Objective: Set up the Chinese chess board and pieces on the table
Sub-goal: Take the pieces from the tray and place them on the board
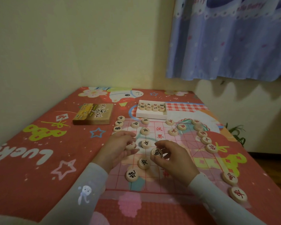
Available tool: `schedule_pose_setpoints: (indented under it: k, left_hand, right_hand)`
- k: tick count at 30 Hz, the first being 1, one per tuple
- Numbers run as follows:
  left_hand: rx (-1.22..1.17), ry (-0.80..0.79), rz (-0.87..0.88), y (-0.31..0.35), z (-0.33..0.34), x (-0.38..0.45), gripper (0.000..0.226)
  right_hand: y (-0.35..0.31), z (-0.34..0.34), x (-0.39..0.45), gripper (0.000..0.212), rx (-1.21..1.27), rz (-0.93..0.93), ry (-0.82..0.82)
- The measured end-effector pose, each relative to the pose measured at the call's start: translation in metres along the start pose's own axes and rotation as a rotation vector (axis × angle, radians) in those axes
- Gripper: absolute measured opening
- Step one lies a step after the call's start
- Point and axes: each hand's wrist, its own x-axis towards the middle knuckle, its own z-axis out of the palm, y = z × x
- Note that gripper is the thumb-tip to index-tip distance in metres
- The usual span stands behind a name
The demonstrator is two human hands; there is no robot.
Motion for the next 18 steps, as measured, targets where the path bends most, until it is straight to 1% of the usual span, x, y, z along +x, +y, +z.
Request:
schedule_pose_setpoints:
  k: [3, 7, 11, 16, 18]
  left_hand:
    - [-0.055, 0.065, 0.007, 0.006, -0.006, 0.004, 0.007]
    - [-0.129, 0.162, 0.059, 0.017, -0.023, 0.007, 0.016]
    - [-0.160, 0.224, 0.079, 0.025, -0.044, 0.004, 0.005]
    - [-0.168, 0.311, 0.085, 0.025, -0.075, 0.006, 0.005]
    - [-0.172, 0.314, 0.087, 0.025, -0.079, 0.005, 0.006]
  right_hand:
    - [-0.002, 0.005, 0.004, 0.036, -0.005, -0.009, -0.031]
    - [-0.013, 0.022, 0.012, 0.029, -0.016, -0.063, -0.081]
    - [-0.028, 0.044, 0.021, 0.026, -0.049, -0.093, -0.160]
    - [-0.047, 0.069, 0.029, 0.024, -0.068, -0.199, -0.263]
    - [-0.051, 0.074, 0.029, 0.024, -0.067, -0.237, -0.305]
